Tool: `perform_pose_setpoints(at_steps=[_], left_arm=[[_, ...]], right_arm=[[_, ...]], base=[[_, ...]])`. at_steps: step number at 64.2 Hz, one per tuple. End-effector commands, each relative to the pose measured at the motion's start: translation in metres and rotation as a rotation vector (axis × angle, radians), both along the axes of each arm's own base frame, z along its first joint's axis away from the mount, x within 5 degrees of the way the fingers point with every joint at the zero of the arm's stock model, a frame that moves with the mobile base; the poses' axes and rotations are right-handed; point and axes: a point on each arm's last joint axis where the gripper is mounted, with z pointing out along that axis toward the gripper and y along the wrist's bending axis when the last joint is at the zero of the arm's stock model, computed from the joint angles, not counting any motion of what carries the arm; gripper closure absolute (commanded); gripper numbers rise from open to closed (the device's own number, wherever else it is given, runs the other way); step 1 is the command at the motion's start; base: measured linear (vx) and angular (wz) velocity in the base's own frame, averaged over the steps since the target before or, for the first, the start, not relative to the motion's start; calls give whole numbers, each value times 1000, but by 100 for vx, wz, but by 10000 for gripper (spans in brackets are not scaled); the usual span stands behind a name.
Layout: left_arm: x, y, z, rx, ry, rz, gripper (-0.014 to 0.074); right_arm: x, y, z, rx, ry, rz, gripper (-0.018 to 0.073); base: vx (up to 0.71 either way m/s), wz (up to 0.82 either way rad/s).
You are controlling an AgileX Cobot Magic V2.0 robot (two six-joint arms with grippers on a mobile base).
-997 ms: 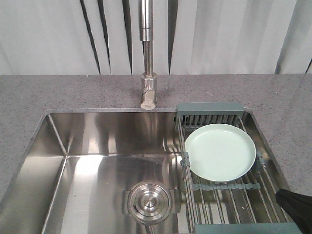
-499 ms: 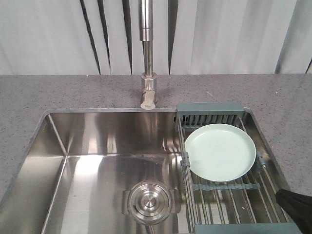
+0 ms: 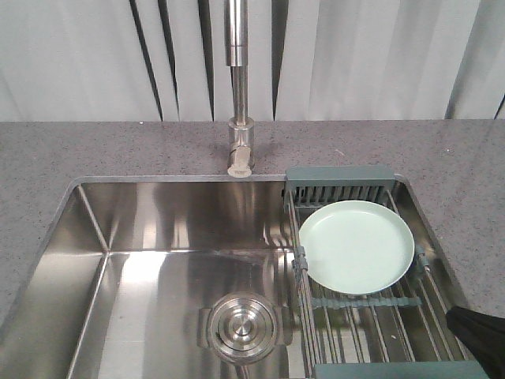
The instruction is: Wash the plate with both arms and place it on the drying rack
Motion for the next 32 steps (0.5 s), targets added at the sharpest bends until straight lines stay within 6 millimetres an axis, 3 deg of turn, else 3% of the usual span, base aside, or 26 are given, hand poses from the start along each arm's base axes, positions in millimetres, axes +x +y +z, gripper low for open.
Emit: perform_pose_setpoints(at_steps=[1, 19, 32], left_arm=[[2, 1, 11, -13, -61, 10, 603], [6, 1, 13, -46, -55, 6, 603], [18, 2, 37, -63, -45, 8, 603]], right_arm=[[3, -1, 12, 26, -62, -28, 566], [3, -1, 12, 26, -62, -28, 566], [3, -1, 12, 26, -62, -28, 566]], base=[[0, 0], [0, 0], [0, 0]])
